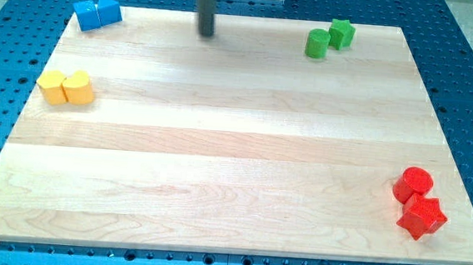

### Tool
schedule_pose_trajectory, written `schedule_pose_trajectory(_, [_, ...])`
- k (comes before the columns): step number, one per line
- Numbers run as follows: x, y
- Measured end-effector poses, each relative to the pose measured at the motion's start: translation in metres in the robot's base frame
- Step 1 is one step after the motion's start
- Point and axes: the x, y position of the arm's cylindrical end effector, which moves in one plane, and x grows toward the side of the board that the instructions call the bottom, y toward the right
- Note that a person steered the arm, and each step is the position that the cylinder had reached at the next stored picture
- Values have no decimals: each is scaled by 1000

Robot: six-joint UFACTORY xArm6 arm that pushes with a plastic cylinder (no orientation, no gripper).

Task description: Nudge the blue blocks to the right

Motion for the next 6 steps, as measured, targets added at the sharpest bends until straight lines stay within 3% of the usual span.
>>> schedule_pose_trajectory(1, [58,-86])
schedule_pose_trajectory(2, [76,-167])
schedule_pose_trajectory(3, [69,-202])
schedule_pose_trajectory(5, [-7,-203])
schedule_pose_trajectory(6, [-16,-201])
